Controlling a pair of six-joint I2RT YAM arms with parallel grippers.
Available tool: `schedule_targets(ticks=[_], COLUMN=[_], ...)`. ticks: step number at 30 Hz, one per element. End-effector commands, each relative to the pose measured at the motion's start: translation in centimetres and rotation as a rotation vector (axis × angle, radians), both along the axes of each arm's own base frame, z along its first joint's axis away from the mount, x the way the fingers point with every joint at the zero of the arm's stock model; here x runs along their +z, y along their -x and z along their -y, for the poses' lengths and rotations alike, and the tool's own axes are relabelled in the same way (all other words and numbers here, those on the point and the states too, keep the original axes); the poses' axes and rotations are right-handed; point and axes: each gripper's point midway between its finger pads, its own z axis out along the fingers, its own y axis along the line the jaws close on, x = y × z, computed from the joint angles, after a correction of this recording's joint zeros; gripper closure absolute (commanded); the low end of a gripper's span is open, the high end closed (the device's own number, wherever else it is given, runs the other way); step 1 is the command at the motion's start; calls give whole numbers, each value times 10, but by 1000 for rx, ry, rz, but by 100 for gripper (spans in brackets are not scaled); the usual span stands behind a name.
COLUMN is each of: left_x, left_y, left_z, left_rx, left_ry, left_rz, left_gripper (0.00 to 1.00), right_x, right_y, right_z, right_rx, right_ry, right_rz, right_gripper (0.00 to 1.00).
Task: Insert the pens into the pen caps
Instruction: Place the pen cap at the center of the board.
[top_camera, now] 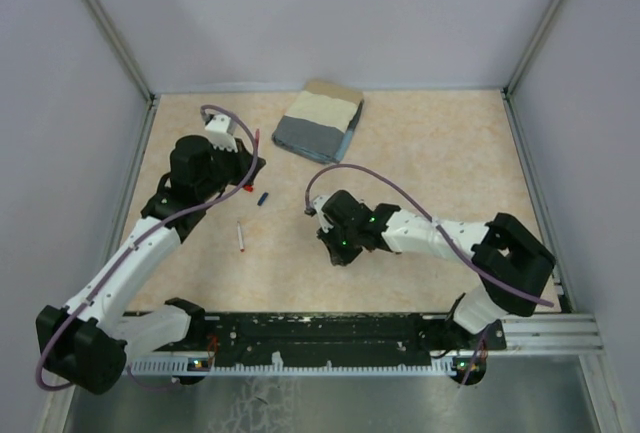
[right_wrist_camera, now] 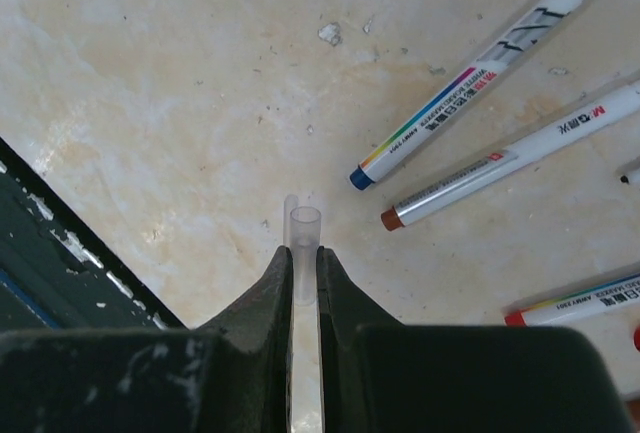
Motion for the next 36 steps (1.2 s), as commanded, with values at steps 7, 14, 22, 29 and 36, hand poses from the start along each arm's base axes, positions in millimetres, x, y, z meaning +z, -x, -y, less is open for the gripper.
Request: schedule_targets(ticks=[7,14,22,29,36], left_x=[2,1,3,7,6], left_y=[5,6,6,5,5], left_z=[-4,-4,-4,-6,-6], left_rx=[-3,-7,-7,-2,-4], left_ry=[-1,3,3,1,3], left_rz=[16,17,23,34,30], left_gripper=[100,100,100,100,100], right_x=[-6,-13,-16,-24,-37], right_y=[10,14,16,13,16], right_z=[-14,-10,-25,-32,-24], right_rx=[63,12,54,110,121], right_ry=[112,214,227,250,293], right_rz=[-30,-67,-80,-68,-77], right_gripper=[92,93,93,87,82])
